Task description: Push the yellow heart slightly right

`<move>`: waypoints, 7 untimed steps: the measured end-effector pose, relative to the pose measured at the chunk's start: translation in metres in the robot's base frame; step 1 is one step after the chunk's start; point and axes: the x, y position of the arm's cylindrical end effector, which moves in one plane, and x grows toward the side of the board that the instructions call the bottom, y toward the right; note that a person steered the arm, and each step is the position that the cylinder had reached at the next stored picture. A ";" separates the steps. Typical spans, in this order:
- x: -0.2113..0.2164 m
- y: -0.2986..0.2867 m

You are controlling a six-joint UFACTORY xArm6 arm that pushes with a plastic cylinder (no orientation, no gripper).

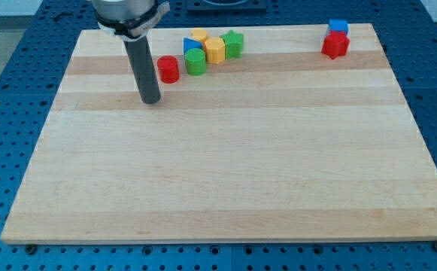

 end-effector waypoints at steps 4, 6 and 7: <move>-0.137 0.035; -0.137 0.120; -0.088 0.119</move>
